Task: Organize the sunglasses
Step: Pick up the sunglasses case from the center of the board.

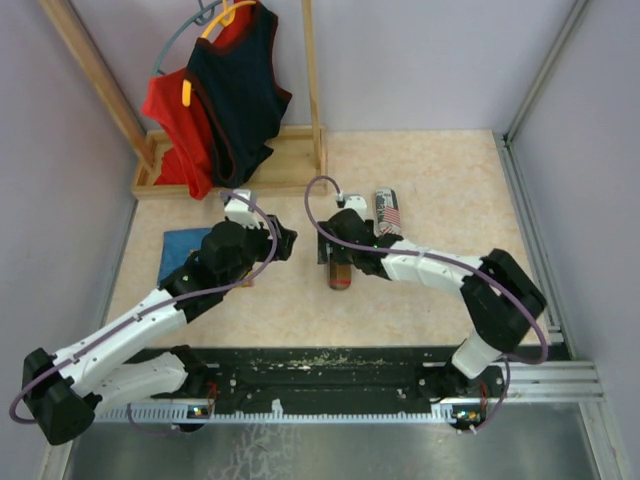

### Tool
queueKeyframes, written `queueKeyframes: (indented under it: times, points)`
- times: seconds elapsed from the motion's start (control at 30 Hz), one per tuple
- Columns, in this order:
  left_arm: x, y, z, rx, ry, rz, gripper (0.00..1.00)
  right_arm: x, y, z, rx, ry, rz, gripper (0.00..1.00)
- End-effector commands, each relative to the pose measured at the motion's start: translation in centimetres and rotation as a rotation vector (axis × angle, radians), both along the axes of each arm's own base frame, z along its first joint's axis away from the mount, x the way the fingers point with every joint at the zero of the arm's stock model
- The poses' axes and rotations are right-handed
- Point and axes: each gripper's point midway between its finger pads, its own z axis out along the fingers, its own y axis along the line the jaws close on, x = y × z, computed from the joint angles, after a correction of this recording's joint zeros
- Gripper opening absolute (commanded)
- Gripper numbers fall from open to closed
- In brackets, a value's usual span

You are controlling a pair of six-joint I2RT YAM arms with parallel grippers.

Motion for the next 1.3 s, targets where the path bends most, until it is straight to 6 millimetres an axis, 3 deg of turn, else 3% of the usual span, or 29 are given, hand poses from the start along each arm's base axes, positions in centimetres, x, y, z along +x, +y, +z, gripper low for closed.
queueKeyframes:
  times: [0.0, 0.13, 0.3, 0.47, 0.67, 0.8, 1.0, 1.27]
  points:
    - [-0.8, 2.7, -1.0, 0.052, 0.011, 0.069, 0.76, 1.2, 0.0, -0.3, -0.132, -0.032, -0.071, 0.9]
    - [-1.4, 3.5, -0.9, 0.052, 0.01, 0.081, 0.76, 1.3, -0.2, -2.2, -0.223, -0.009, -0.09, 0.91]
    - [-1.8, 3.9, -1.0, 0.051, 0.009, 0.084, 0.77, 1.1, 0.6, -3.3, -0.209, 0.023, -0.07, 0.88]
    - [-2.0, 3.9, -1.1, 0.04, 0.014, 0.077, 0.77, 0.9, 1.1, -3.8, -0.197, 0.042, -0.06, 0.74]
    - [-2.2, 3.7, -1.5, 0.03, 0.026, 0.07, 0.77, 1.2, 1.2, -3.2, -0.193, 0.022, -0.057, 0.49]
    - [-2.4, 3.4, -1.8, 0.016, 0.042, 0.056, 0.77, 3.0, 0.5, -1.9, -0.22, -0.02, -0.049, 0.45]
    - [-2.8, 3.1, -2.3, 0.004, 0.062, 0.037, 0.77, 7.6, -1.5, 0.5, -0.225, -0.061, -0.071, 0.44]
    - [-2.9, 3.3, -2.0, 0.003, 0.063, 0.041, 0.76, 12.4, -2.7, 0.3, -0.249, -0.065, -0.106, 0.44]
